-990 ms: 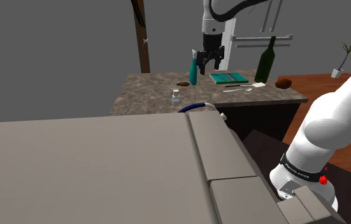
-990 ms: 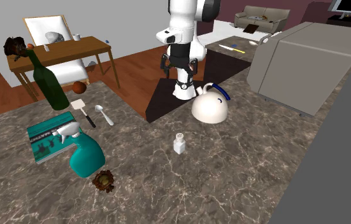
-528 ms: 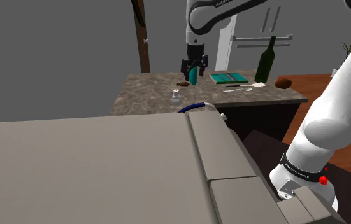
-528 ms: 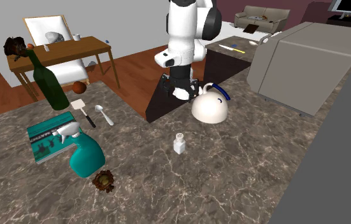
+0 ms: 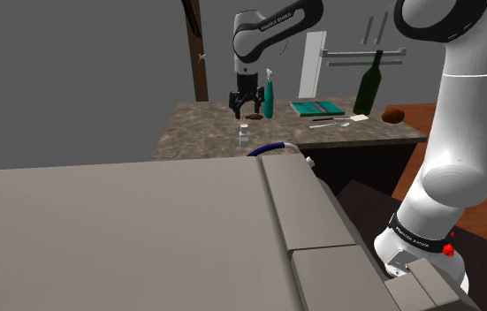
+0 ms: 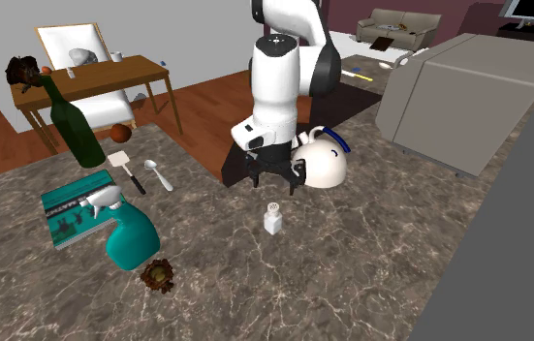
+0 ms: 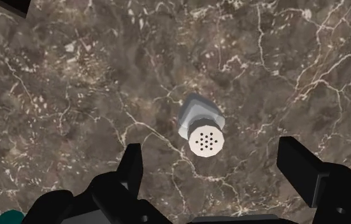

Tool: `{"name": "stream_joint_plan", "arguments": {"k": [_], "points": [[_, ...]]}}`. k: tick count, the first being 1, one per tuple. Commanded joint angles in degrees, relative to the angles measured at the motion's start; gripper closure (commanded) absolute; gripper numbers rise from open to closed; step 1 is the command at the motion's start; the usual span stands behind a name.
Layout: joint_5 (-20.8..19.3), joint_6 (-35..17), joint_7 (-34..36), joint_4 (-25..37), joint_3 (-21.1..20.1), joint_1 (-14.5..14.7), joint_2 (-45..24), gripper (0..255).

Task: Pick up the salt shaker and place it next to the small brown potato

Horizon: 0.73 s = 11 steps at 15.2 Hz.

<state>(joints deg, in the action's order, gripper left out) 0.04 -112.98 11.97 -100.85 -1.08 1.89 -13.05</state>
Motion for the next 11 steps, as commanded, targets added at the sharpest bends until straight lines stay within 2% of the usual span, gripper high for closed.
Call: {"name": "stream_joint_plan", "arguments": {"k": [1,8,11], "points": [[0.33,-0.32,-0.05,3.27,-0.02,-0.05,-3.72,0],[0.3,-5.17,-0.04,0.03,-0.03,-0.02,-5.32,0],[0.3,-5.56,-0.04,-0.21,-0.03,-0.02,-5.47,0]]}}
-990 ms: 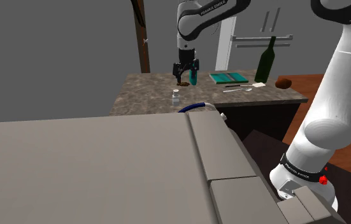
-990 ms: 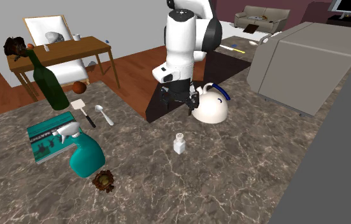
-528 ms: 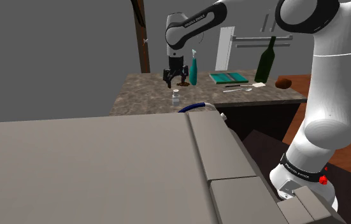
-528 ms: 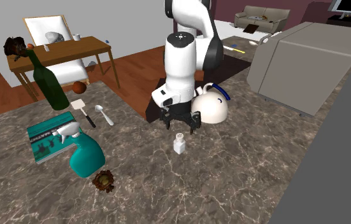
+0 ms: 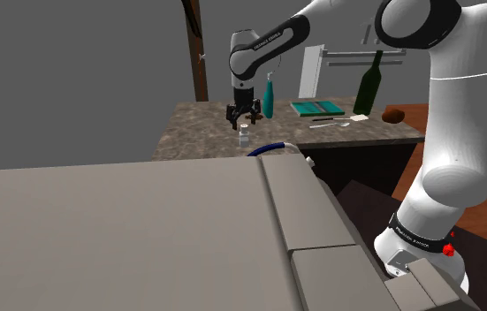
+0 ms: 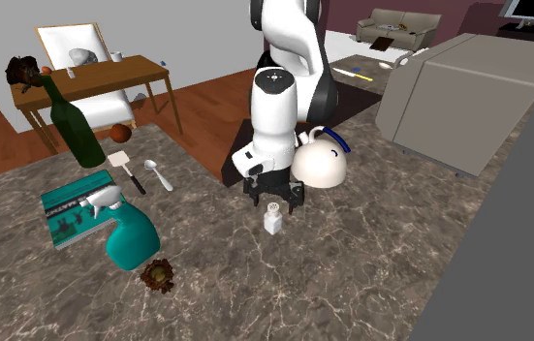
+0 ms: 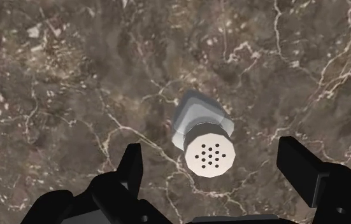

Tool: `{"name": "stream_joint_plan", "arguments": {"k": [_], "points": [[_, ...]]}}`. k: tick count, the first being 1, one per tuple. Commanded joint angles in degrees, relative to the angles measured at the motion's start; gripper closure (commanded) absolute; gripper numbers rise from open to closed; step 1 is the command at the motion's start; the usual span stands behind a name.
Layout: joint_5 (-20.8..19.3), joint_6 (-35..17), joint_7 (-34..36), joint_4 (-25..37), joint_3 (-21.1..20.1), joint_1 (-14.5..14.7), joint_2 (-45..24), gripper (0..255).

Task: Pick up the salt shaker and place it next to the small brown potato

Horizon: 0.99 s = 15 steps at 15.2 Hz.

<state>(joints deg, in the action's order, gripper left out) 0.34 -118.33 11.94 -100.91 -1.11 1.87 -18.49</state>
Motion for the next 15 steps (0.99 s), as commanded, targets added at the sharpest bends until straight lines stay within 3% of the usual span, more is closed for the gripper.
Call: {"name": "stream_joint_plan", "arguments": {"k": [1,5,6,15], "points": [[0.0,-0.2,-0.01,-0.14,0.0,-0.01,-0.04,0],[0.0,-0.19,-0.01,-0.14,0.0,-0.01,-0.03,0],[0.0,-0.19,-0.01,-0.14,0.0,-0.01,-0.03,255],[0.0,-0.2,-0.01,-0.14,0.0,-0.01,-0.04,255]]}}
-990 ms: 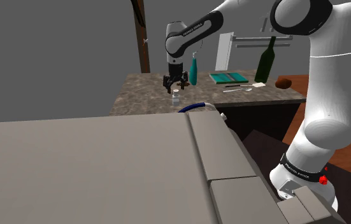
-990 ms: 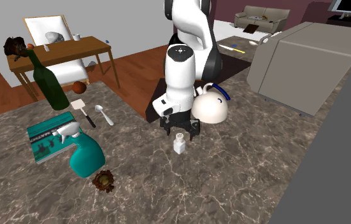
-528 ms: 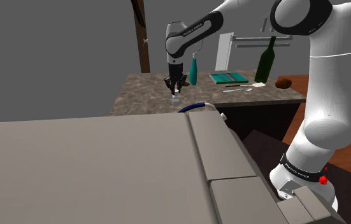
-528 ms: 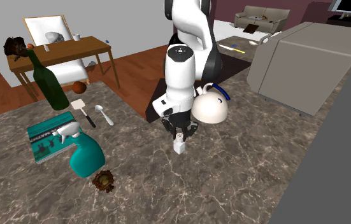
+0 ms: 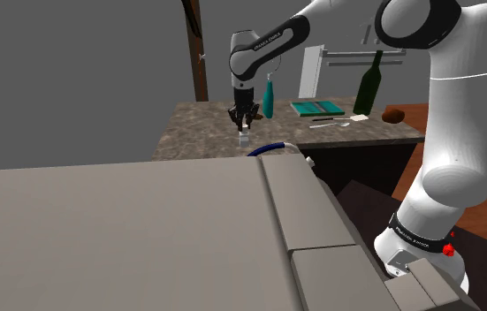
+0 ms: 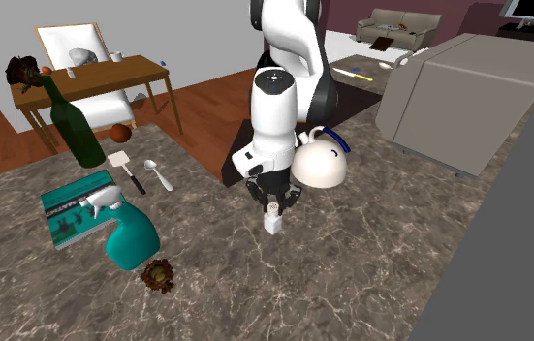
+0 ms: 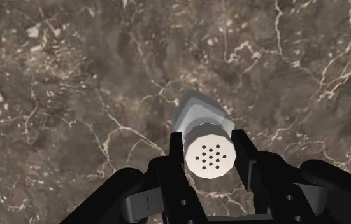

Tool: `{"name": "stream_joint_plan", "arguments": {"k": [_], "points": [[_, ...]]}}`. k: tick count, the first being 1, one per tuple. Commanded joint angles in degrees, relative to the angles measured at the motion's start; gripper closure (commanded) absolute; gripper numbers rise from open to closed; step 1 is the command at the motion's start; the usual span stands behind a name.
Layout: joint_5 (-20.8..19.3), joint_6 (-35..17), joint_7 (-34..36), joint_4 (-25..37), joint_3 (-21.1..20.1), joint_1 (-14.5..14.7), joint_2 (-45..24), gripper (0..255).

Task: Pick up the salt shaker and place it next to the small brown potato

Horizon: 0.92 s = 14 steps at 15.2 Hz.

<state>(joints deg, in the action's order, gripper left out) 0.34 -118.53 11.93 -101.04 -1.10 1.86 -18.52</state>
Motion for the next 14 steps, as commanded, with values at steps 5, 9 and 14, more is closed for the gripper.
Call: {"name": "stream_joint_plan", "arguments": {"k": [5,9,14], "points": [[0.02,3.38,0.02,2.05,-0.02,0.0,1.32,255],[0.03,6.17,0.03,3.99,-0.02,0.0,2.16,255],[0.04,9.72,0.06,6.72,-0.03,-0.01,2.98,255]]}}
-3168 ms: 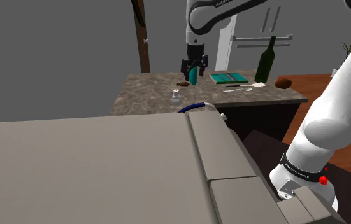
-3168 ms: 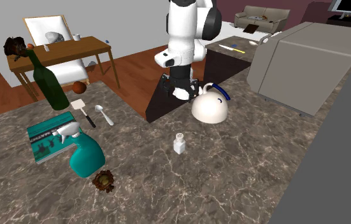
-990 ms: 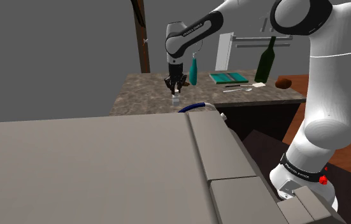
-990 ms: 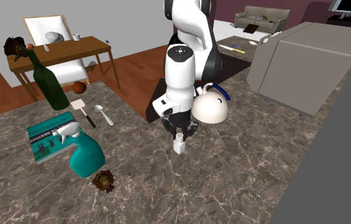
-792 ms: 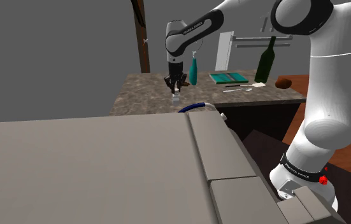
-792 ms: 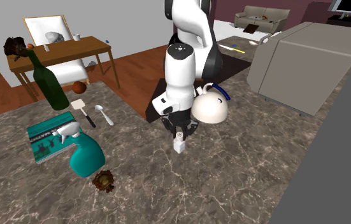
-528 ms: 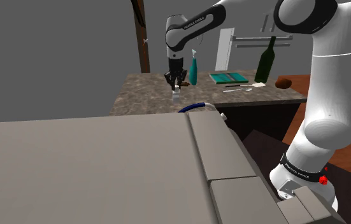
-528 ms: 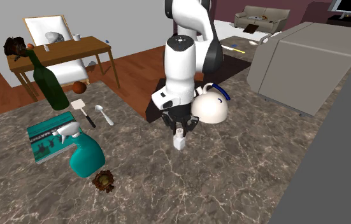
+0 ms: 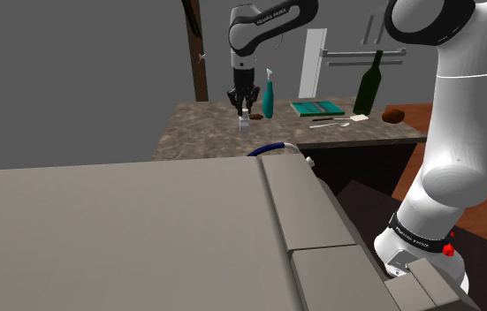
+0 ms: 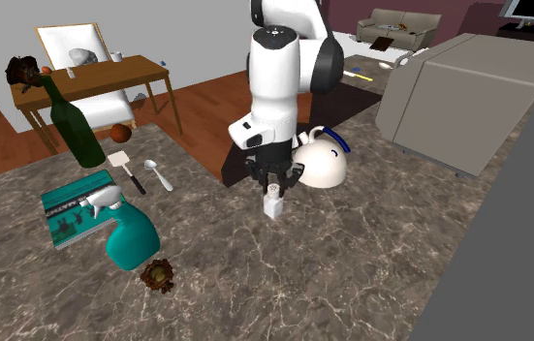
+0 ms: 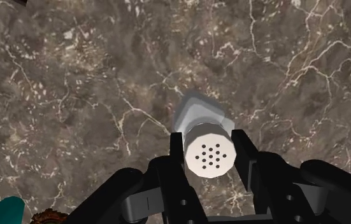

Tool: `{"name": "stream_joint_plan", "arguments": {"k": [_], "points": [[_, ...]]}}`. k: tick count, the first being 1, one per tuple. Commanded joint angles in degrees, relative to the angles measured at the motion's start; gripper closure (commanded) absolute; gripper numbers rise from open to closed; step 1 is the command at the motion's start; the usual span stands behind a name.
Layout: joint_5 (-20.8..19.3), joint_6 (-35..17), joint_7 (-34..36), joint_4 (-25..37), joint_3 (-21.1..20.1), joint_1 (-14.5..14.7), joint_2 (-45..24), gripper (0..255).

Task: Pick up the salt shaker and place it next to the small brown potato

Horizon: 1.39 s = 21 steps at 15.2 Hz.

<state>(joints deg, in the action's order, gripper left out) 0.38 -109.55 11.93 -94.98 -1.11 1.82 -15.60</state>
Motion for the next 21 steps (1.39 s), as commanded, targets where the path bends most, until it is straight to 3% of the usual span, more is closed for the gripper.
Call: {"name": "stream_joint_plan", "arguments": {"k": [1,17,21], "points": [[-0.01,1.47,0.06,1.25,-0.02,0.03,0.2,255],[-0.02,13.71,0.17,13.23,-0.03,0.05,0.46,255],[0.24,12.52,-3.22,8.28,1.21,-2.1,4.18,255]]}}
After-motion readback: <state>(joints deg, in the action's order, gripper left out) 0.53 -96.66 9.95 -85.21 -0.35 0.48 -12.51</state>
